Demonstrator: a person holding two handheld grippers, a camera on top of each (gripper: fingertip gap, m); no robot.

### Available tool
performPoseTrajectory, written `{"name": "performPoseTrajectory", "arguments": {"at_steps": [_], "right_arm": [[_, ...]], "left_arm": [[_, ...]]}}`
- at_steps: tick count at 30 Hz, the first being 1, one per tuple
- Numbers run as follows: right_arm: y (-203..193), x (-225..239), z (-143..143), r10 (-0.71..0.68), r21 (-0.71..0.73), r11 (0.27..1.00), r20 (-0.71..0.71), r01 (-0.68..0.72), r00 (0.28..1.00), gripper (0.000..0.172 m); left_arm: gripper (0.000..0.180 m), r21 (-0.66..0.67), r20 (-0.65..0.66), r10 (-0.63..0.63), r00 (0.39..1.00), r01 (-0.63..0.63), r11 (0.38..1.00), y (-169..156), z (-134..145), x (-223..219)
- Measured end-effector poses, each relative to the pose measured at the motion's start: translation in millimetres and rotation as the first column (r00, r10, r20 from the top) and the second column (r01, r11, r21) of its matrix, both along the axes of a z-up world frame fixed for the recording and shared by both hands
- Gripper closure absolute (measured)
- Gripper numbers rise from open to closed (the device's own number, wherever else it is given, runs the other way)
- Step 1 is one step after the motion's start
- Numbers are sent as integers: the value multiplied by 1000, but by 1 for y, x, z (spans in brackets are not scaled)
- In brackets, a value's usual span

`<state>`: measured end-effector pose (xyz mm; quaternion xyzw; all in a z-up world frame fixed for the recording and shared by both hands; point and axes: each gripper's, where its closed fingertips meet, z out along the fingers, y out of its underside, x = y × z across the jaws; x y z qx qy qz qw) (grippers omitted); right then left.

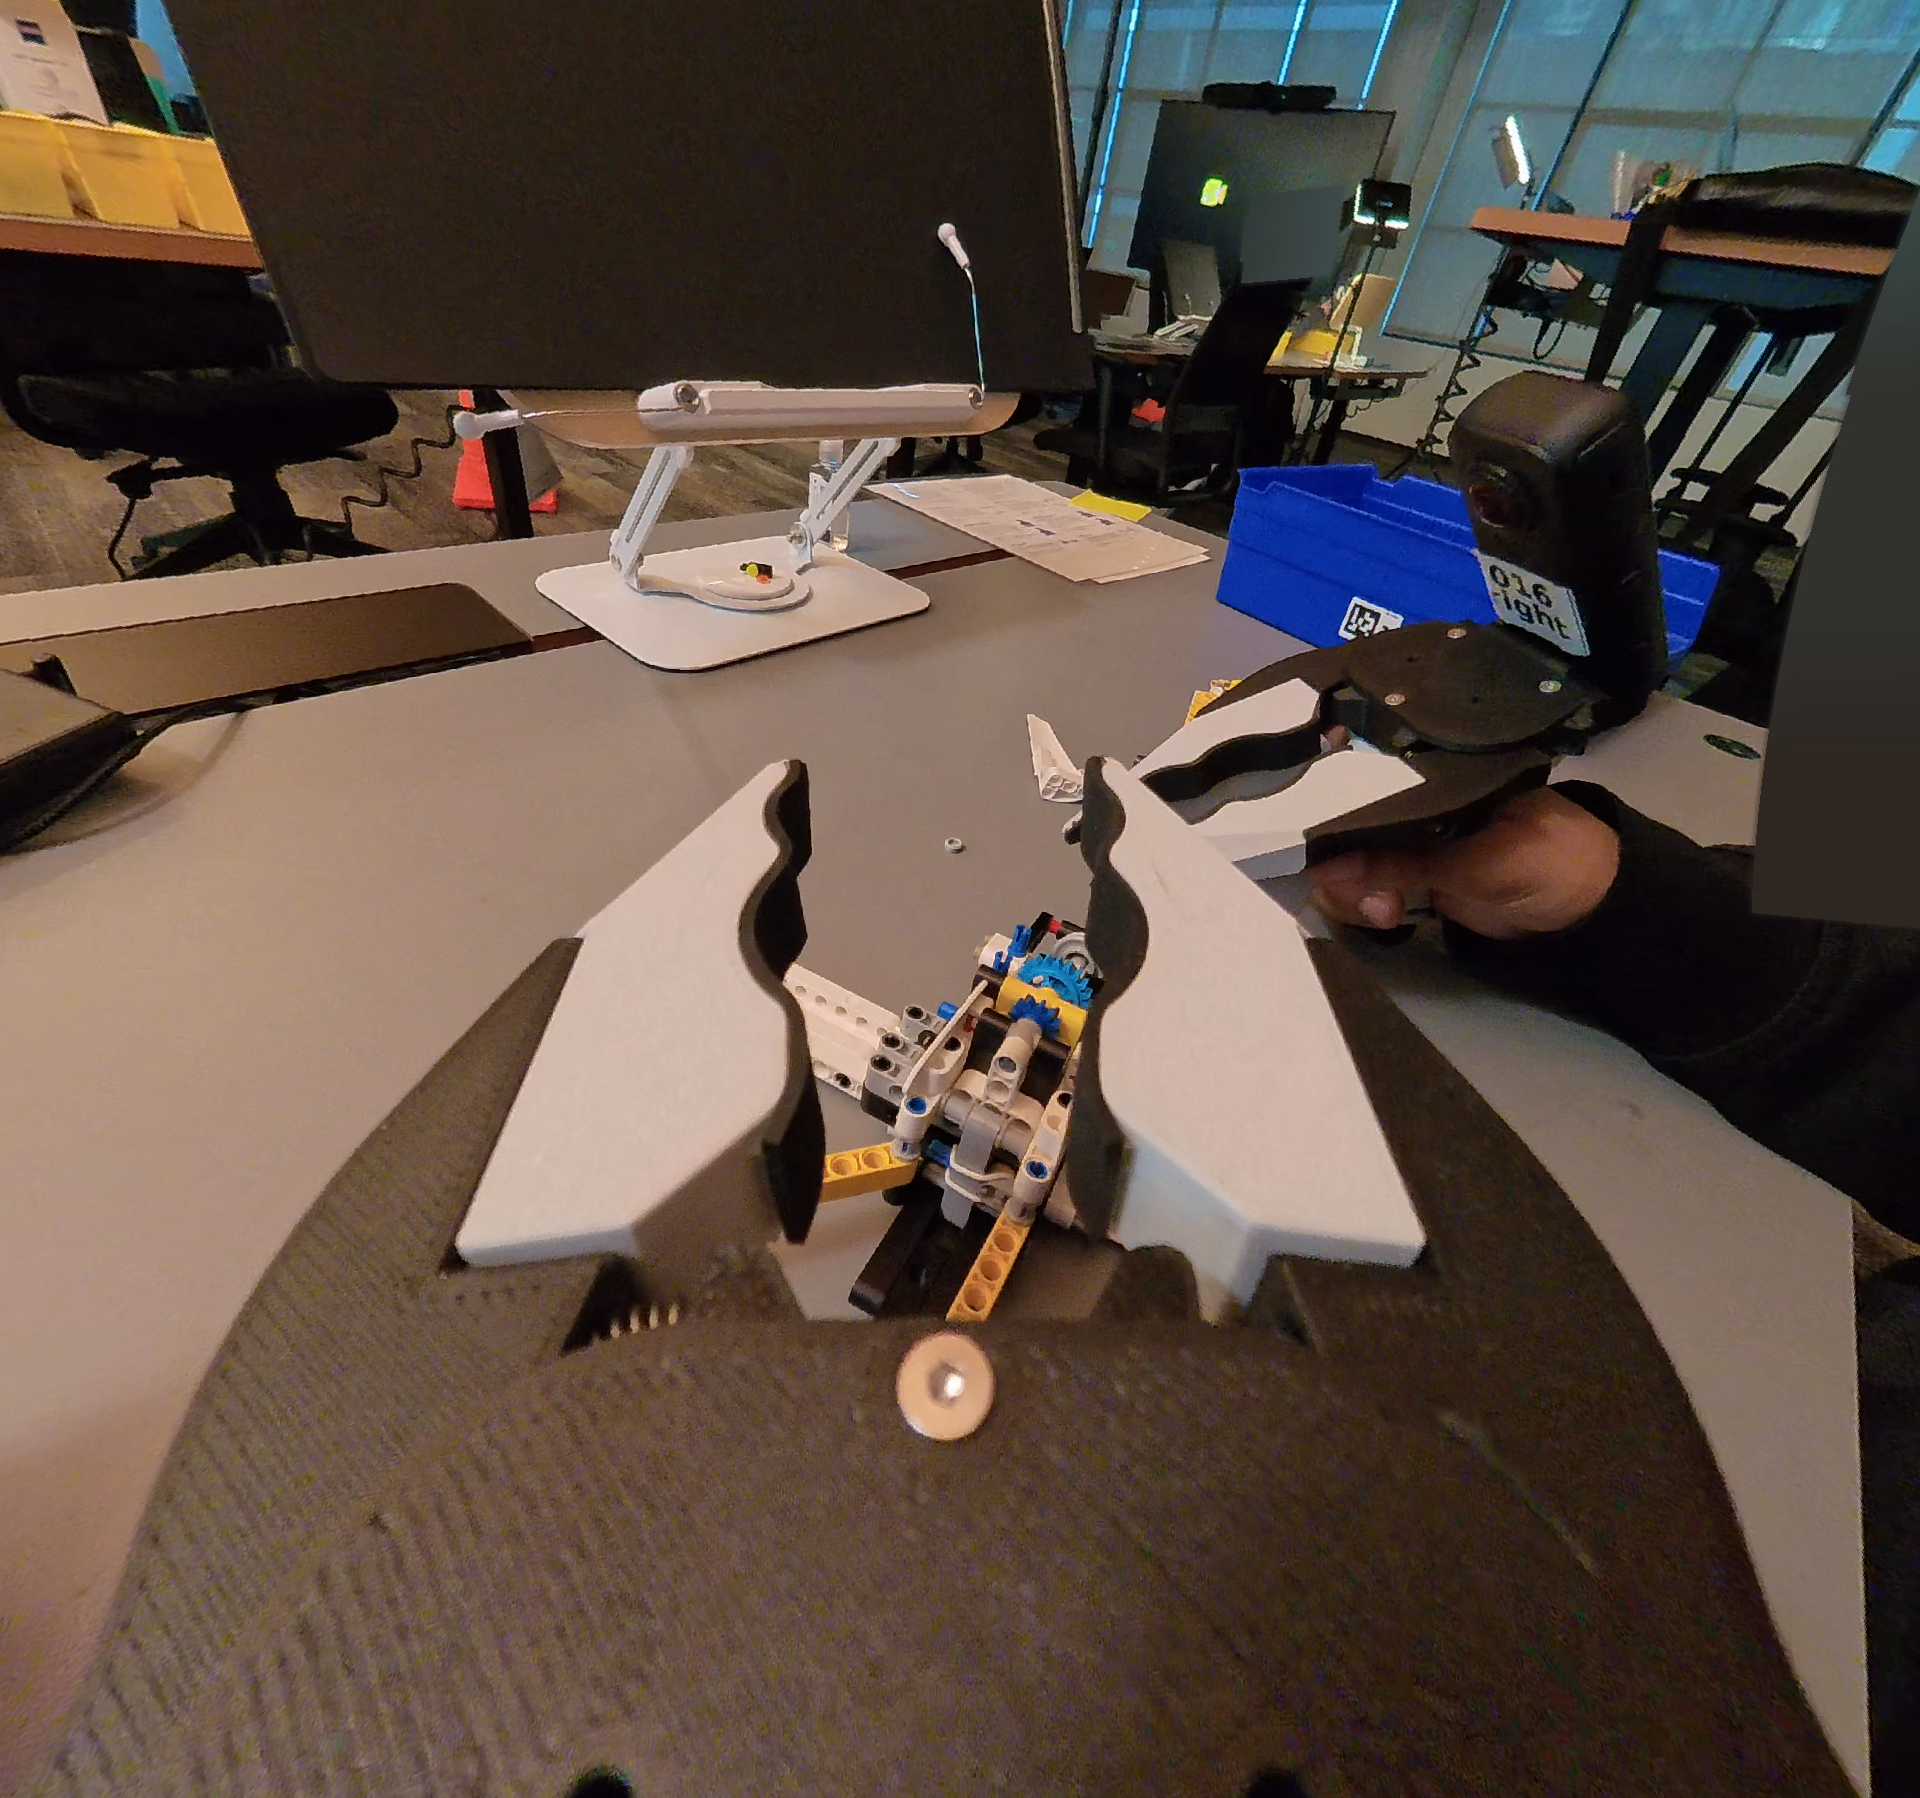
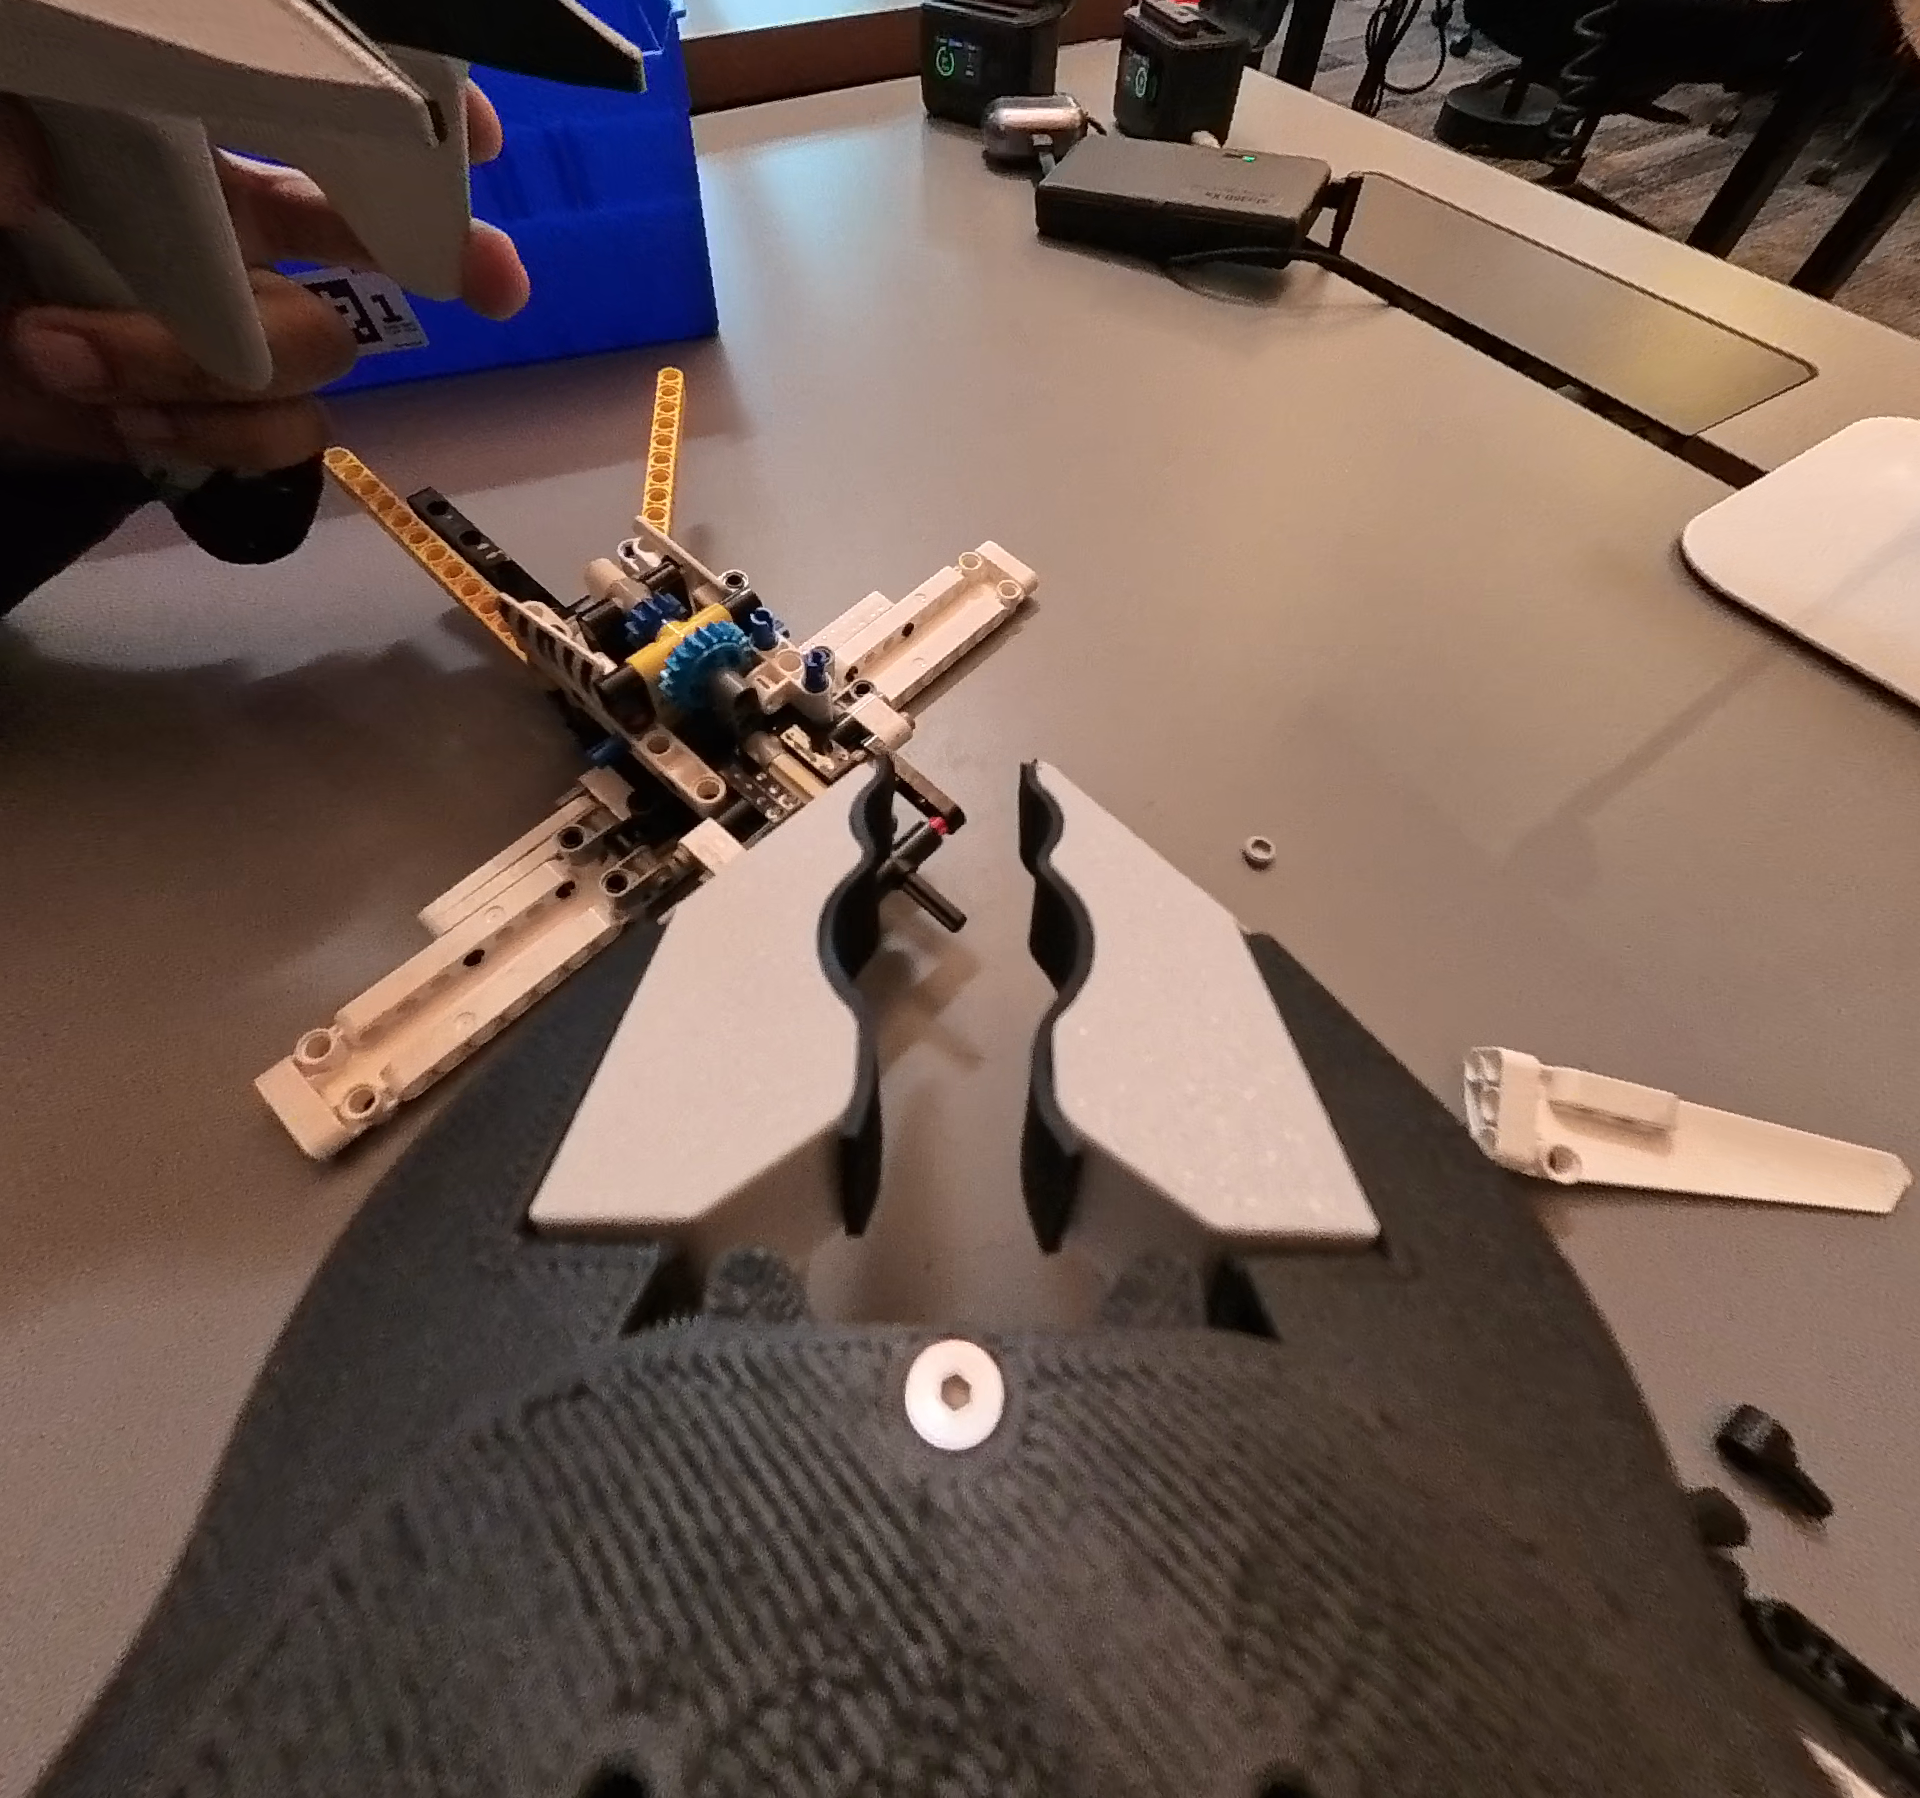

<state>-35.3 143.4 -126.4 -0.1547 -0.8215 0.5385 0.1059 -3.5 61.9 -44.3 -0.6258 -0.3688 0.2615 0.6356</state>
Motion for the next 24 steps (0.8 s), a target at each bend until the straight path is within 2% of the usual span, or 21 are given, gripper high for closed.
{"name": "performPoseTrajectory", "arguments": {"at_steps": [5,7,9,10,13,15,19,22,24], "right_arm": [[0,0,-1,0,5,1000,1,0,1000,148],[0,1,-3,2,10,1000,13,-2,1000,148],[-2,4,-6,18,13,1000,52,-19,998,142],[-3,7,-8,34,10,999,83,-35,996,136],[-6,13,-14,63,25,997,156,-67,986,118],[-6,17,-19,68,56,995,175,-79,982,108],[-10,28,-21,100,74,990,202,-117,974,105],[-13,40,-21,146,72,983,238,-168,960,101],[-14,49,-20,186,68,975,254,-210,949,109]], "left_arm": [[130,-11,5,-7,1000,7,1000,1,-2,1],[129,-22,56,-67,996,68,997,9,-8,6],[102,-35,193,-199,961,209,977,25,-24,19],[92,-66,249,-215,944,239,969,27,-34,21],[85,-235,264,-132,956,196,952,21,-55,17],[84,-289,292,-116,949,203,936,23,-65,18],[96,-355,362,-42,931,180,917,16,-82,16],[104,-476,410,57,910,160,865,-3,-94,19],[108,-528,417,85,905,165,833,-12,-96,23]]}}
